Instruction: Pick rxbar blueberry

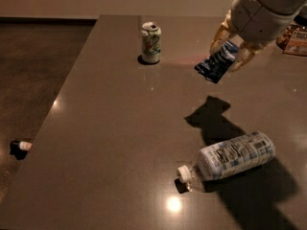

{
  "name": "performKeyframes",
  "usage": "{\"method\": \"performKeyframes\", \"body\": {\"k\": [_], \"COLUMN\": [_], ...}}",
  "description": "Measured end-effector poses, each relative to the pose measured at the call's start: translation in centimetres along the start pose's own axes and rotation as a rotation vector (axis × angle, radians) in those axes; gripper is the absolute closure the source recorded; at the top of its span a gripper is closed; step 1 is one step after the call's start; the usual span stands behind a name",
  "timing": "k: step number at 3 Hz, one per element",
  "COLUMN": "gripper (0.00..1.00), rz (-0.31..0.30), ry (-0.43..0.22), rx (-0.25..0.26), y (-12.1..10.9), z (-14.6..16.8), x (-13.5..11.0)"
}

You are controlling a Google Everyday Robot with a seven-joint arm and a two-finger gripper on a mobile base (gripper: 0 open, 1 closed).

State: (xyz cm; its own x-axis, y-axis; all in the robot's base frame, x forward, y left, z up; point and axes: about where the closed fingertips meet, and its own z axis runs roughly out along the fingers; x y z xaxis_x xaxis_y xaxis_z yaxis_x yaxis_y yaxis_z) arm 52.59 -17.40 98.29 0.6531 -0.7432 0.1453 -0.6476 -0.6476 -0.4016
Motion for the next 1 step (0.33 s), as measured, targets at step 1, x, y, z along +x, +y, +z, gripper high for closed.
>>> {"method": "performKeyframes", "body": {"k": [1], "gripper": [1.0], "rz": [0.0], "ry": [0.0], "rx": [0.0], "y": [0.0], "z": [0.0], "x": [0.0]}}
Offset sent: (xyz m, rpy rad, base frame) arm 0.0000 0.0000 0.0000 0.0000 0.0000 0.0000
